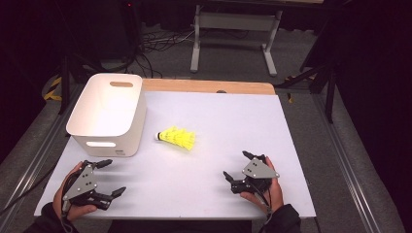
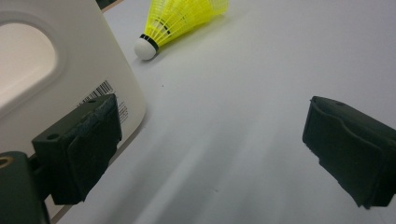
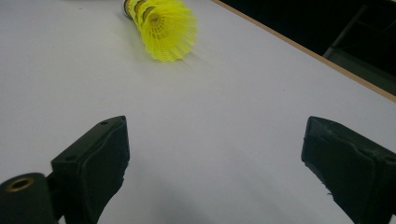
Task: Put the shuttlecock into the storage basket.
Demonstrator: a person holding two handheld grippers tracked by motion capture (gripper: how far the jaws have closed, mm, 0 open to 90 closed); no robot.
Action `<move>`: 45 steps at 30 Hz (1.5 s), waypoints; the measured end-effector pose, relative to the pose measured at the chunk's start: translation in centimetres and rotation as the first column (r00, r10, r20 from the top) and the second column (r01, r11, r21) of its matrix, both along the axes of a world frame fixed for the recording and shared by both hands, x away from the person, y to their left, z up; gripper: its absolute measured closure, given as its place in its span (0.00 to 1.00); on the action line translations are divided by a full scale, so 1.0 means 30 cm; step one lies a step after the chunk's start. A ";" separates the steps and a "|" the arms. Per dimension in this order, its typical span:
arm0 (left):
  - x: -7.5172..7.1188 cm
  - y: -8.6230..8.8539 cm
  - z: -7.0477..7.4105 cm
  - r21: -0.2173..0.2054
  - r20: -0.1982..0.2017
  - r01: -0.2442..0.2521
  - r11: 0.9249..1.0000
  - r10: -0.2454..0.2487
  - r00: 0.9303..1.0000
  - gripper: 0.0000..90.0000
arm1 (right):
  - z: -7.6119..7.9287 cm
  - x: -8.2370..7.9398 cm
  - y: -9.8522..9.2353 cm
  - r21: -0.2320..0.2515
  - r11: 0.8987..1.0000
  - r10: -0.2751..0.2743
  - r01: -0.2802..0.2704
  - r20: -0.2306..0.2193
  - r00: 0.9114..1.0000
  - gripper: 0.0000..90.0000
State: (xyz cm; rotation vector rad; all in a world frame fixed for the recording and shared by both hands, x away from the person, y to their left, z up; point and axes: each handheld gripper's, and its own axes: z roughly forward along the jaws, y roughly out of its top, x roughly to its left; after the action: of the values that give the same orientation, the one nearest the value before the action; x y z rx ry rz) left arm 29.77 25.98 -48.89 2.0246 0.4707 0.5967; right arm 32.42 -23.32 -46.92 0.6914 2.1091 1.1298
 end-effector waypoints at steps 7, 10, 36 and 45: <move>0.007 -0.001 -0.002 -0.005 -0.005 -0.005 1.000 0.005 1.000 0.06 | 0.005 0.046 0.047 0.026 0.999 0.037 -0.035 -0.067 0.997 0.10; 0.008 -0.001 -0.002 -0.018 -0.006 -0.009 1.000 0.009 1.000 0.06 | 0.009 0.054 0.063 0.034 0.999 0.042 -0.040 -0.084 0.996 0.10; 0.003 -0.007 0.008 -0.030 0.014 -0.006 1.000 0.006 1.000 0.07 | -0.025 0.238 0.350 0.044 0.987 0.163 -0.157 -0.263 0.951 0.13; 0.002 -0.007 0.006 -0.028 0.010 0.002 1.000 -0.002 1.000 0.07 | -0.040 0.303 0.455 -0.004 0.985 0.165 -0.175 -0.324 0.932 0.23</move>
State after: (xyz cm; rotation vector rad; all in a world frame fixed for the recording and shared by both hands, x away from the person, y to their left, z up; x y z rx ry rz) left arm 29.81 25.76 -48.71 1.9949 0.4691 0.5955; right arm 41.50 -9.65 -48.13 0.7297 2.4999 1.1318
